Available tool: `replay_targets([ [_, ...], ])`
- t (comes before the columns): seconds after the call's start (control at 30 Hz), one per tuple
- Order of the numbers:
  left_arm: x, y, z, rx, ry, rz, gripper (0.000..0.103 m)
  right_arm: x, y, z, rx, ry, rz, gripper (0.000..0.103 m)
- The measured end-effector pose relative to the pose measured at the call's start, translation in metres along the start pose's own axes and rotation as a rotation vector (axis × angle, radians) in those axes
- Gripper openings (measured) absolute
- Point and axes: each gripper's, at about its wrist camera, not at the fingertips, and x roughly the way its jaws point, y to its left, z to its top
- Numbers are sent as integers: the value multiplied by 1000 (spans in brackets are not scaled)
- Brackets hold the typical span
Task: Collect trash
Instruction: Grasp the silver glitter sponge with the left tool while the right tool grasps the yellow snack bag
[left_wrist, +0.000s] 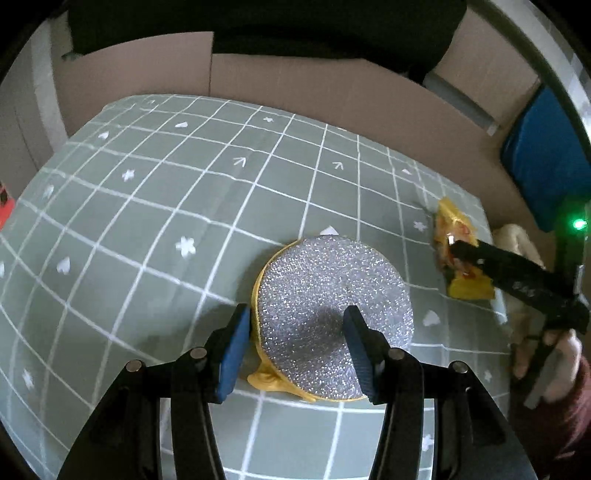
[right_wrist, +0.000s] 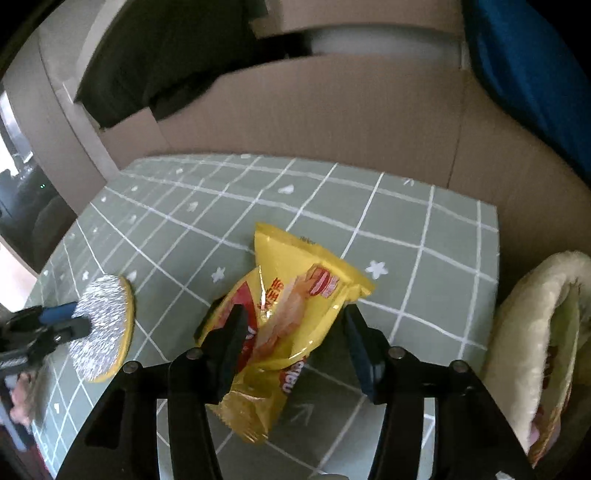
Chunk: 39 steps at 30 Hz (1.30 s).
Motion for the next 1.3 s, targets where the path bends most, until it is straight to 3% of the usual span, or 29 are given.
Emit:
replay_targets([
  [0.07,1,2,2,-34,-18,5,52,1,8,-2,-49,-2,-39,50],
  [0.13,1,0,4,-57,-24,21,52,-1,16,-6,-112,-4,-37,22],
  [0.2,4,-4,11,-54,-26,49,52,-12,16,-9,-116,-16,35,13],
  [0.27,8,-11,14,-46,-23,99,52,-26,14,-12,-116,-41,67,12],
  [0.37,7,-12,11,-56,-34,122,37,-47,12,-19,-92,-58,130,11],
  [0.4,3,-12,10,-67,-45,110,25,-54,12,-23,-77,-48,184,11],
  [0.43,-1,-11,8,-76,-52,87,21,-59,14,-28,-68,-38,240,11],
  [0.53,-13,-12,1,-115,-57,-14,21,-60,32,-41,-63,-1,348,11],
  [0.73,-31,-18,-5,-173,-62,-150,22,-35,55,-55,-91,43,302,11],
  [0.8,-34,-16,-4,-194,-64,-191,28,-34,54,-55,-85,42,297,11],
  [0.97,-17,-15,-3,-265,-2,-269,33,-33,51,-56,-81,44,288,11],
  [1.07,-11,-16,-4,-294,4,-238,31,-34,48,-59,-81,42,278,11],
  [1.1,-12,-17,-5,-296,-4,-224,22,-34,46,-59,-79,41,276,11],
  [1.13,-14,-19,-4,-288,-9,-219,18,-36,45,-60,-75,38,274,11],
  [1.3,-37,-42,-3,-197,-94,-156,14,-54,33,-57,-63,-9,260,11],
])
